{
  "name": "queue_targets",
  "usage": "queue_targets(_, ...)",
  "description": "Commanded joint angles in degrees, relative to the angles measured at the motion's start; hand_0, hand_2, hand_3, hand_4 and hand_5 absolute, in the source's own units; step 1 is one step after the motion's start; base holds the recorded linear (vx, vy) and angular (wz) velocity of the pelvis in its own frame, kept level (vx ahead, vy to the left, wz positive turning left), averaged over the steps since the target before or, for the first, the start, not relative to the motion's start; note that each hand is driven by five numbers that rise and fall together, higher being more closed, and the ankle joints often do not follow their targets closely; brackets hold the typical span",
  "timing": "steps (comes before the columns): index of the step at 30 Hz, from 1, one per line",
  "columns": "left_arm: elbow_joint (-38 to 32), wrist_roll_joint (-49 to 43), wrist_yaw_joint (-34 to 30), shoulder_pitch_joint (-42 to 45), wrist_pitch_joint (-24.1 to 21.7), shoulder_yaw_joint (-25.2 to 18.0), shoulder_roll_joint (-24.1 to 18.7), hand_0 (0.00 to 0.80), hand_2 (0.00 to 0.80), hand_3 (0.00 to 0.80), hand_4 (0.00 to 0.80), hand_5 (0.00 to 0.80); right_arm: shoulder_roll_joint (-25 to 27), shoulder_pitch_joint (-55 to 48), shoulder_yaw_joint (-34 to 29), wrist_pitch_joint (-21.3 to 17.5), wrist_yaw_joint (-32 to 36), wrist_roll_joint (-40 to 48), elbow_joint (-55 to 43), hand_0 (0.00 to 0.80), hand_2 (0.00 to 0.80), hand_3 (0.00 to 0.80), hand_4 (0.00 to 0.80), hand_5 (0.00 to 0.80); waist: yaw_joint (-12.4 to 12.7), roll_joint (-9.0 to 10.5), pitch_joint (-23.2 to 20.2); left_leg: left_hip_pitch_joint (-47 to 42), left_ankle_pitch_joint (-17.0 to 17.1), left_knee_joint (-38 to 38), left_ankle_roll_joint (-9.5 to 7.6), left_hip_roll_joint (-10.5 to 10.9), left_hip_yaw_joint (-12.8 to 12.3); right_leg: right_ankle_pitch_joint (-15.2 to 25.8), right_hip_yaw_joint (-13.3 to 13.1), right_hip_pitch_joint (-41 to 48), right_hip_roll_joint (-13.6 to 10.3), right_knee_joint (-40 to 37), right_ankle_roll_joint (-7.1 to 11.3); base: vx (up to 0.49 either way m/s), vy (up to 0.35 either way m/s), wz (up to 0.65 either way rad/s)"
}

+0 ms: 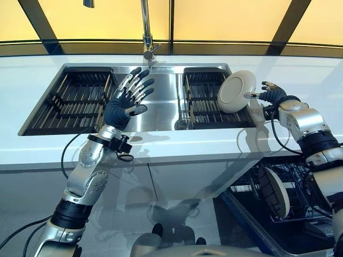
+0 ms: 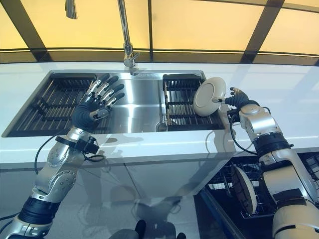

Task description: Take plates into dishwasher

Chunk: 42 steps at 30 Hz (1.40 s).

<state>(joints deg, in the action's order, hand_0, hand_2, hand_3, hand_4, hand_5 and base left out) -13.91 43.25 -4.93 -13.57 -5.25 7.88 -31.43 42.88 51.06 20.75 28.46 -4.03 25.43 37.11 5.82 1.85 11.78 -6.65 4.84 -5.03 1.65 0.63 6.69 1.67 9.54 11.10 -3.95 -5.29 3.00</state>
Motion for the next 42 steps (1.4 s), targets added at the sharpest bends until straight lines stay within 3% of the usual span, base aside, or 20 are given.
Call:
queue_targets(1,1.4,-1.6,0.6,-2.8,-1.8,0.9,1.3,0.0,0.0,0.0,0.0,0.0,1.3,6.4,2.9,-0.6,-0.3,-0.3,0.7,0.0,0.0,0.0,0.0,0.0,0.5,0.62,-2.5,-1.9,-4.9,0.0,-3.91,3.1,0.1,-1.0,-0.4,-0.1,2.3,0.3,-2.32,0.009,0.005,0.03)
queue_targets(31,0.9,-2.5,3.2,-2.7,-2.0,1.7,1.4,0.0,0.0,0.0,0.0,0.0,-0.4,7.8,5.3,4.2,-2.0,-0.8,1.9,0.0,0.0,0.0,0.0,0.0,1.3,0.19,-0.2,-2.1,-4.5,0.0,-3.96,3.2,1.5,-0.8,0.2,0.3,1.8,0.3,-2.28,0.008,0.003,0.01)
queue_targets(42,0.8,-1.7,3.2,-2.7,-3.2,1.6,0.2,0.0,0.0,0.0,0.0,0.0,1.3,8.9,6.1,2.7,-3.6,0.0,3.9,0.0,0.0,0.0,0.0,0.0,1.9,0.27,1.4,-0.9,-4.1,0.0,-3.97,3.3,2.2,-0.5,0.4,-0.6,1.7,0.3,-2.29,-0.007,0.005,0.04)
